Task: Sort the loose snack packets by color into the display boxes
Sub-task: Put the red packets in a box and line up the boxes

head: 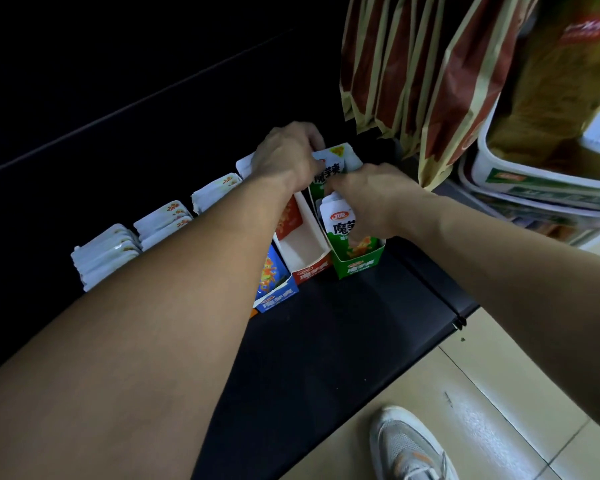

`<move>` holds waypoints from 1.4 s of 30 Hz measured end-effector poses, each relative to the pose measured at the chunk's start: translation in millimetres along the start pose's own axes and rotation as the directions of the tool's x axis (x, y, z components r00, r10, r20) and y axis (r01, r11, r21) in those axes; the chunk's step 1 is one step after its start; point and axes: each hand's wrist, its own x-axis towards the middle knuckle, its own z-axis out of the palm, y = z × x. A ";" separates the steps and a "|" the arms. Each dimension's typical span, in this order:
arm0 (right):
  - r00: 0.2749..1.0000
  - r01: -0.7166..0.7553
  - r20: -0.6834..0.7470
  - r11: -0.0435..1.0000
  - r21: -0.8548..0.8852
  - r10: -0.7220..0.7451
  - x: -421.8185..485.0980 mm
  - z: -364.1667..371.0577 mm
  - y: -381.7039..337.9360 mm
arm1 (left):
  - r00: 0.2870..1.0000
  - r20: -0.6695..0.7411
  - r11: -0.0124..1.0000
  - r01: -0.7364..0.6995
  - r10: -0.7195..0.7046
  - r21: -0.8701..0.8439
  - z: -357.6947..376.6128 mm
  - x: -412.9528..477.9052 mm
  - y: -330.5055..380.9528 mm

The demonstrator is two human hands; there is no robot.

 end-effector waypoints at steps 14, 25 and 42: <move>0.986 0.101 0.144 0.989 -0.105 -0.085 -5.1 -7.5 -4.5 | 0.990 -0.127 0.998 -0.057 0.054 -0.023 3.4 -11.3 -20.4; 0.998 0.042 -0.038 0.986 -0.162 -0.048 10.2 -9.4 -7.7 | 1.000 0.002 0.991 -0.022 0.023 -0.132 -0.5 -14.5 -17.0; 0.972 -0.072 -0.206 0.973 0.218 0.118 17.1 36.0 6.2 | 0.988 0.136 0.964 -0.034 0.072 -0.264 -11.7 -22.9 -20.8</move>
